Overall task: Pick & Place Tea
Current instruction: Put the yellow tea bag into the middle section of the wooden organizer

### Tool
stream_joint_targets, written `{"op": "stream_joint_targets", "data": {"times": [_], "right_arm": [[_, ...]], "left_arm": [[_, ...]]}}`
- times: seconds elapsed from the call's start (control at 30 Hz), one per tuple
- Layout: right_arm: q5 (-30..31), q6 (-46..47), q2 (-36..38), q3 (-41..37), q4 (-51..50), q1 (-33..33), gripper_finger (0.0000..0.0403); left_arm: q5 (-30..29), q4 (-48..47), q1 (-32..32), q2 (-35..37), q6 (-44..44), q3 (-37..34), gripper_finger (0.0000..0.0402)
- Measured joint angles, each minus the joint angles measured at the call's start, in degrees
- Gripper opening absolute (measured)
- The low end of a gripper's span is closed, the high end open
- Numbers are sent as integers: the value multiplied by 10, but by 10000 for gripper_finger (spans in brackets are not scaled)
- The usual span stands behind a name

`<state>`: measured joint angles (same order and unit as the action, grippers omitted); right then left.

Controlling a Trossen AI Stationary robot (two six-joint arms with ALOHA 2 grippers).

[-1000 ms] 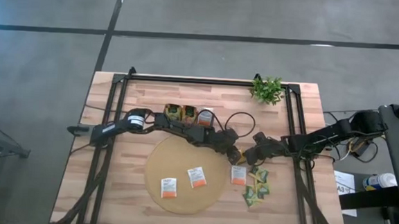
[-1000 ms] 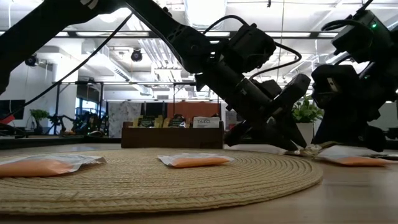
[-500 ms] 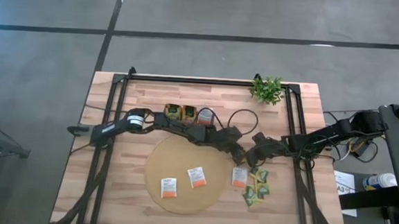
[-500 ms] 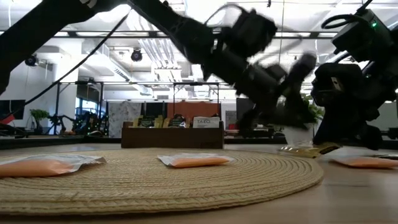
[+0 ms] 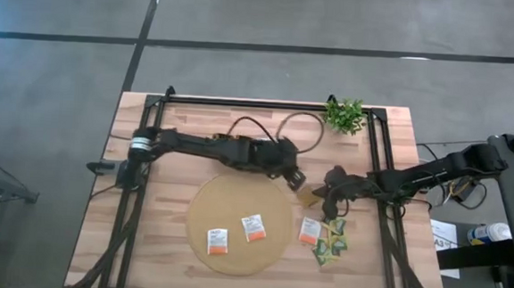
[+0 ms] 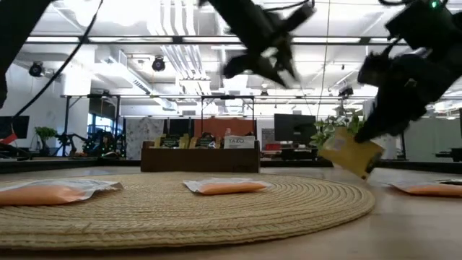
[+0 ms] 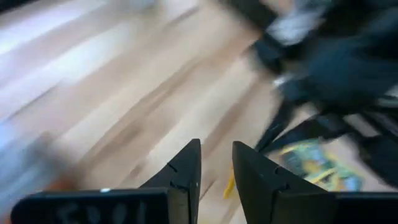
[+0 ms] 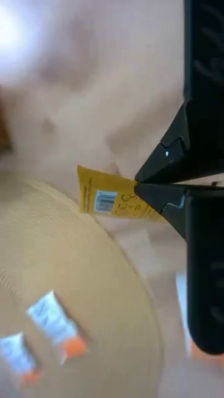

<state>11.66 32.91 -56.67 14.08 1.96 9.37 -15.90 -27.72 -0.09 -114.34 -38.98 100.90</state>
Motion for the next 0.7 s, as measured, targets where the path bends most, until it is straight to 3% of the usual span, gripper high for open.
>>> {"op": "stream_joint_targets", "data": {"times": [0.13, 0.27, 0.53, 0.7], "right_arm": [[68, -166, 20, 64, -95, -2, 8], [103, -316, 18, 125, -114, -13, 8], [161, -552, -5, 205, -118, -34, 8], [201, -744, -10, 214, -87, -34, 8]], "left_arm": [[-24, -135, 1, 38, -122, -19, 87], [-21, -93, -12, 81, -199, -85, 87], [-11, 132, -23, 221, -350, -296, 87], [22, 438, -4, 323, -418, -490, 87]]}}
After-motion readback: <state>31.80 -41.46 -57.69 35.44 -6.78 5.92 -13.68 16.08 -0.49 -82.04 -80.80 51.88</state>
